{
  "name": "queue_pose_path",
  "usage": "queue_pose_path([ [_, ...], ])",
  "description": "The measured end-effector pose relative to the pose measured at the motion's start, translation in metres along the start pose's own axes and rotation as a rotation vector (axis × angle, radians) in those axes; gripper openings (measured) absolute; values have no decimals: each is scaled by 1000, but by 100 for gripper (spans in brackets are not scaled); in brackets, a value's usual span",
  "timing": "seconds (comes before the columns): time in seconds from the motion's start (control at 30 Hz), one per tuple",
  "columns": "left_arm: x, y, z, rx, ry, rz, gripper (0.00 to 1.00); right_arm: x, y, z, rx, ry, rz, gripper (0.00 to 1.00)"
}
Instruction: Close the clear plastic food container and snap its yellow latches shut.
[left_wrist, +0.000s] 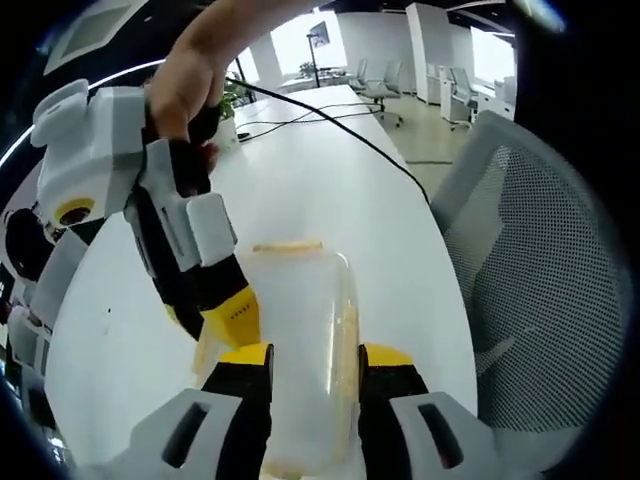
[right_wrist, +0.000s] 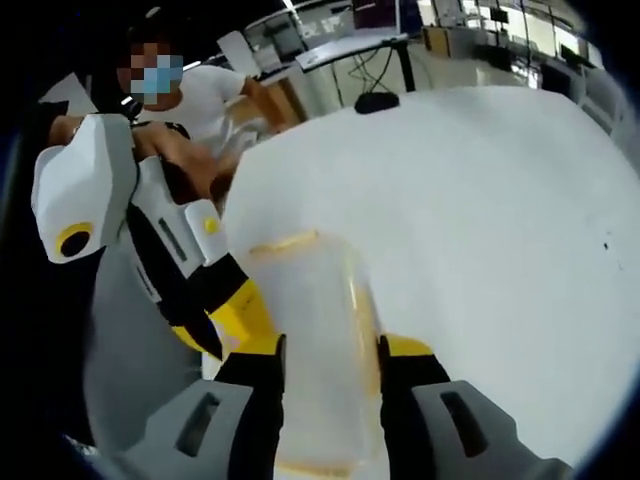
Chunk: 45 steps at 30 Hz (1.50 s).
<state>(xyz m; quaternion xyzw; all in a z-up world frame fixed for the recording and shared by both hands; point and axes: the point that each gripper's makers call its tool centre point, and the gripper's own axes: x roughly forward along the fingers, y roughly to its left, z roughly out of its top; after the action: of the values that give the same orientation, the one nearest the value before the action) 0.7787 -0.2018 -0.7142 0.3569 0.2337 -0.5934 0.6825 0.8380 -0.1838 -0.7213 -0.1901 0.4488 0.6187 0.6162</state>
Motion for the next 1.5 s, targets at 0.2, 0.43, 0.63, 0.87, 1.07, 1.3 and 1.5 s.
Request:
queue_pose_path([
  [0.2,-11,1,-1,-33,-11,33,32,-8,2,4,-8,-34,-30,36],
  [0.43,-20,0,-6,-72,-5,51,33,-21,4,3,-25,-61,-82,37],
  [0.63,-30,4,-7,-125,-19,85,34,-31,10,-3,-34,-79,-124,39],
  [0.87,-40,10,-13,-223,-33,133,38,-43,16,-10,-19,-111,-180,43],
  [1.07,-48,15,-23,-305,-36,166,42,-48,25,-22,-9,-142,-242,45],
  [1.3,-53,17,-33,-353,-42,197,45,-49,34,-40,3,-166,-310,48],
  [1.5,-56,18,-41,-389,-47,223,47,-52,39,-51,16,-199,-368,49],
])
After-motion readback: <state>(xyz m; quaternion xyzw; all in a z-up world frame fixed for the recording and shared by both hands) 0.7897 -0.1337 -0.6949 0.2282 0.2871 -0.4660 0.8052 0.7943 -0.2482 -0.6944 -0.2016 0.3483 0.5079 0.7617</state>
